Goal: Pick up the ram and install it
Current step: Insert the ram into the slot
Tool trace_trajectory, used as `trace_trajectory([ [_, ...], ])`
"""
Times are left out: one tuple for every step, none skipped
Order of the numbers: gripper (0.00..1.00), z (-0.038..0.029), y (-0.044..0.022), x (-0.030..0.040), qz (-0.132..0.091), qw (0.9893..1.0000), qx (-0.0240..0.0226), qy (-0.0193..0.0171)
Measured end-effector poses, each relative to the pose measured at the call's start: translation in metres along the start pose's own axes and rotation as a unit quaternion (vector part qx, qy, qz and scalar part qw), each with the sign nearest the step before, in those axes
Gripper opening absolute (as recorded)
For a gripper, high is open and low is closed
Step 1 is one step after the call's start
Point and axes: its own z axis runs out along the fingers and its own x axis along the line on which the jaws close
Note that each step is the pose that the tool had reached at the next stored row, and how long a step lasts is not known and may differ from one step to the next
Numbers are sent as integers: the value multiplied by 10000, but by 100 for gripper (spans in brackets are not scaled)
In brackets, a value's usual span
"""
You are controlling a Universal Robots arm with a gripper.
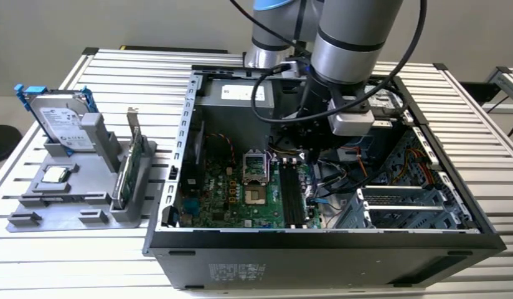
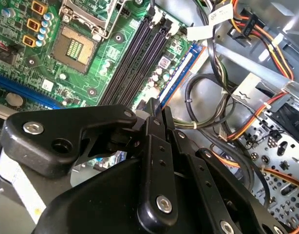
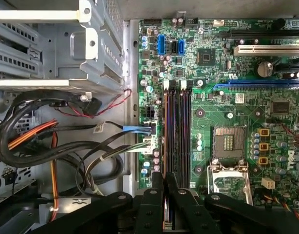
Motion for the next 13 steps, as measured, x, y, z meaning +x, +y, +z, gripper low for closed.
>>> trace_trajectory([
  [0,10,5,-3,0,10000,-1,0],
  [0,22,8,-4,-1,10000,0,0],
  [0,38,10,-4,-1,10000,0,0],
  [0,56,12,-5,0,10000,0,0],
  [0,74,14,-6,0,10000,0,0],
  [0,91,17,-6,0,10000,0,0],
  [0,108,18,-6,0,10000,0,0],
  [0,127,19,-6,0,10000,0,0],
  [0,145,20,-6,0,10000,0,0],
  [0,161,21,-6,0,10000,0,0],
  [0,179,21,-7,0,10000,-1,0],
  [0,196,21,-7,0,10000,0,0],
  [0,211,21,-7,0,10000,-1,0],
])
